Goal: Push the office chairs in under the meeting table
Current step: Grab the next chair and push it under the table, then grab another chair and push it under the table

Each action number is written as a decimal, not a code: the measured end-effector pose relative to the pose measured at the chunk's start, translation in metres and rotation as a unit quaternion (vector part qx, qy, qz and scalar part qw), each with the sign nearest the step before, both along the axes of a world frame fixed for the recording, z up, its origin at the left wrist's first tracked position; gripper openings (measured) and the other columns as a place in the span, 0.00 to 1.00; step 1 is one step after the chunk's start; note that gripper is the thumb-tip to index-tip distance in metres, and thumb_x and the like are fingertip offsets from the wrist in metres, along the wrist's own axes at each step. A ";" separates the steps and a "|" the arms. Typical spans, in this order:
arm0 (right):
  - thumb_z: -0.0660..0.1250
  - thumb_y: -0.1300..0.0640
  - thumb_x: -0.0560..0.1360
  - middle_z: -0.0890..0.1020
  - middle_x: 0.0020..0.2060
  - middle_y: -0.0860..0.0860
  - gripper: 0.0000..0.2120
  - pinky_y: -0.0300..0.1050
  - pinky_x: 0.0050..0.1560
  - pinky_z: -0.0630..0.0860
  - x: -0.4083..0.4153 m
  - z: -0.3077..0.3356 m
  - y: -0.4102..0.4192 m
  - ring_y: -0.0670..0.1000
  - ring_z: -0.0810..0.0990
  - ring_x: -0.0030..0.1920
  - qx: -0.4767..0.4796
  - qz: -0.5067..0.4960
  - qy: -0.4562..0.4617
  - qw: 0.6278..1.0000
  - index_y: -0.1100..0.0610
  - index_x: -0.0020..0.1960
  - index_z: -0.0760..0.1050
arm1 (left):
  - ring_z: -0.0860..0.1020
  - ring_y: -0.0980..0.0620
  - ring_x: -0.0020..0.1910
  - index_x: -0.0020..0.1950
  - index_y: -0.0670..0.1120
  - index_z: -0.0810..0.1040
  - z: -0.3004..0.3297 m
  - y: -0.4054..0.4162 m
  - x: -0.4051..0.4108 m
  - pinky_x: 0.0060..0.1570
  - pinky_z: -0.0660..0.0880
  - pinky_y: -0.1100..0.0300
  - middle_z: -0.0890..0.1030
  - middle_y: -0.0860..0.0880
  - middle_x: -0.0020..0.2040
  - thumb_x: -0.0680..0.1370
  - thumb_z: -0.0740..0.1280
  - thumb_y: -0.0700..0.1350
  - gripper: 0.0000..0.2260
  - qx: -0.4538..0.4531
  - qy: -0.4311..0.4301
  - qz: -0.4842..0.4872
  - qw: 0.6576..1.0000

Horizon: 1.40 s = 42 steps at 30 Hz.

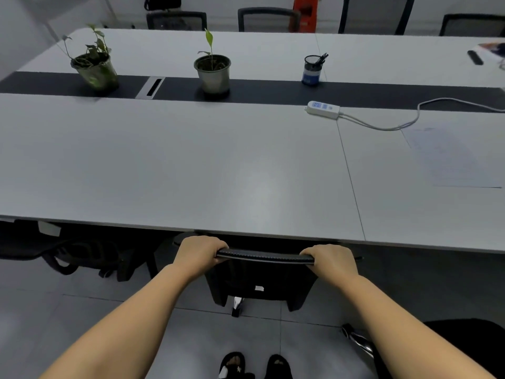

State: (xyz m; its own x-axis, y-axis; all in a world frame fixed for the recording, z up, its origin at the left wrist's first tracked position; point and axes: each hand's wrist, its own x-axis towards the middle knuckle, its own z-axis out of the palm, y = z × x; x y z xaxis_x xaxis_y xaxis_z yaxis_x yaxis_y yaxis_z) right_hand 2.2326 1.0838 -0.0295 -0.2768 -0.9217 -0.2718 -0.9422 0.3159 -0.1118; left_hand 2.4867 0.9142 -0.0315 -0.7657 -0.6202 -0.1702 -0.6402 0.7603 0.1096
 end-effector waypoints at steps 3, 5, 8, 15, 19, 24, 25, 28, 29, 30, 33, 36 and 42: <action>0.58 0.52 0.75 0.82 0.45 0.43 0.12 0.43 0.38 0.72 0.002 0.004 0.001 0.48 0.79 0.45 -0.001 -0.005 -0.004 1.000 0.39 0.53 0.75 | 0.79 0.52 0.49 0.52 0.56 0.77 0.004 0.002 0.000 0.40 0.70 0.57 0.82 0.54 0.49 0.75 0.62 0.55 0.09 0.009 0.005 -0.001 1.000; 0.60 0.51 0.74 0.82 0.47 0.43 0.12 0.43 0.39 0.71 0.004 0.008 0.001 0.48 0.79 0.47 0.001 -0.006 -0.025 1.000 0.40 0.55 0.75 | 0.78 0.51 0.50 0.52 0.55 0.77 0.006 0.002 0.001 0.39 0.68 0.58 0.82 0.54 0.49 0.75 0.62 0.56 0.10 0.016 0.002 -0.010 1.000; 0.61 0.48 0.73 0.79 0.57 0.45 0.18 0.45 0.49 0.72 0.006 0.016 0.003 0.49 0.76 0.56 0.028 0.004 -0.056 0.998 0.43 0.63 0.70 | 0.77 0.49 0.54 0.58 0.53 0.74 0.013 0.000 0.001 0.45 0.70 0.56 0.81 0.51 0.54 0.75 0.62 0.55 0.13 0.046 -0.033 -0.037 0.998; 0.66 0.50 0.72 0.72 0.64 0.44 0.30 0.44 0.65 0.66 0.049 0.051 0.046 0.46 0.69 0.66 -0.127 -0.084 -0.242 0.958 0.48 0.71 0.59 | 0.72 0.51 0.63 0.69 0.52 0.67 0.049 0.039 0.028 0.58 0.70 0.56 0.76 0.51 0.63 0.75 0.60 0.57 0.23 0.087 0.102 -0.020 0.991; 0.69 0.56 0.72 0.76 0.59 0.43 0.27 0.41 0.62 0.70 0.084 0.062 0.096 0.40 0.74 0.59 -0.220 -0.220 -0.405 0.860 0.44 0.67 0.64 | 0.74 0.63 0.58 0.65 0.58 0.70 0.071 0.095 0.045 0.58 0.73 0.62 0.79 0.61 0.57 0.71 0.59 0.59 0.22 0.206 0.295 0.094 0.928; 0.70 0.48 0.67 0.80 0.54 0.47 0.26 0.27 0.48 0.74 0.117 0.078 0.150 0.40 0.78 0.54 -0.282 -0.296 -0.544 0.733 0.44 0.63 0.68 | 0.78 0.61 0.54 0.58 0.59 0.75 0.087 0.167 0.073 0.50 0.72 0.74 0.79 0.60 0.54 0.76 0.67 0.40 0.16 0.281 0.468 0.235 0.804; 0.69 0.51 0.68 0.80 0.55 0.48 0.24 0.28 0.49 0.74 0.121 0.078 0.157 0.41 0.79 0.54 -0.286 -0.305 -0.547 0.725 0.43 0.63 0.67 | 0.78 0.60 0.54 0.56 0.60 0.76 0.087 0.178 0.079 0.51 0.73 0.73 0.80 0.59 0.55 0.76 0.66 0.38 0.17 0.292 0.484 0.250 0.786; 0.66 0.63 0.72 0.79 0.56 0.49 0.24 0.29 0.51 0.74 0.125 0.078 0.174 0.43 0.79 0.55 -0.301 -0.322 -0.533 0.722 0.43 0.63 0.67 | 0.79 0.58 0.54 0.54 0.65 0.76 0.081 0.193 0.084 0.54 0.75 0.62 0.80 0.57 0.55 0.74 0.67 0.46 0.15 0.311 0.494 0.267 0.767; 0.65 0.64 0.72 0.79 0.56 0.48 0.24 0.29 0.50 0.74 0.125 0.079 0.178 0.43 0.79 0.55 -0.309 -0.331 -0.525 0.720 0.44 0.63 0.67 | 0.78 0.58 0.54 0.54 0.66 0.76 0.080 0.195 0.082 0.54 0.75 0.60 0.80 0.57 0.55 0.74 0.67 0.47 0.14 0.317 0.489 0.266 0.768; 0.65 0.63 0.72 0.79 0.56 0.48 0.24 0.29 0.50 0.74 0.126 0.080 0.182 0.42 0.79 0.55 -0.318 -0.342 -0.518 0.716 0.44 0.63 0.67 | 0.78 0.58 0.54 0.54 0.67 0.76 0.079 0.195 0.079 0.55 0.75 0.60 0.80 0.57 0.56 0.74 0.68 0.47 0.14 0.323 0.482 0.260 0.772; 0.65 0.62 0.73 0.79 0.56 0.46 0.24 0.27 0.49 0.74 0.132 0.084 0.193 0.41 0.78 0.55 -0.347 -0.375 -0.497 0.702 0.42 0.63 0.67 | 0.78 0.58 0.55 0.54 0.68 0.75 0.082 0.193 0.070 0.54 0.75 0.64 0.80 0.57 0.55 0.73 0.68 0.45 0.17 0.340 0.466 0.224 0.786; 0.65 0.64 0.73 0.79 0.56 0.46 0.24 0.26 0.48 0.73 0.153 0.088 0.205 0.41 0.78 0.55 -0.380 -0.412 -0.475 0.678 0.42 0.62 0.67 | 0.78 0.57 0.55 0.56 0.65 0.75 0.086 0.189 0.074 0.54 0.77 0.61 0.80 0.56 0.56 0.68 0.66 0.55 0.17 0.360 0.446 0.175 0.801; 0.66 0.66 0.72 0.79 0.54 0.39 0.26 0.29 0.50 0.75 0.229 0.084 0.235 0.42 0.79 0.54 -0.450 -0.511 -0.401 0.613 0.40 0.60 0.68 | 0.79 0.57 0.54 0.57 0.66 0.74 0.088 0.173 0.089 0.52 0.75 0.67 0.80 0.56 0.56 0.68 0.65 0.55 0.18 0.403 0.396 0.048 0.824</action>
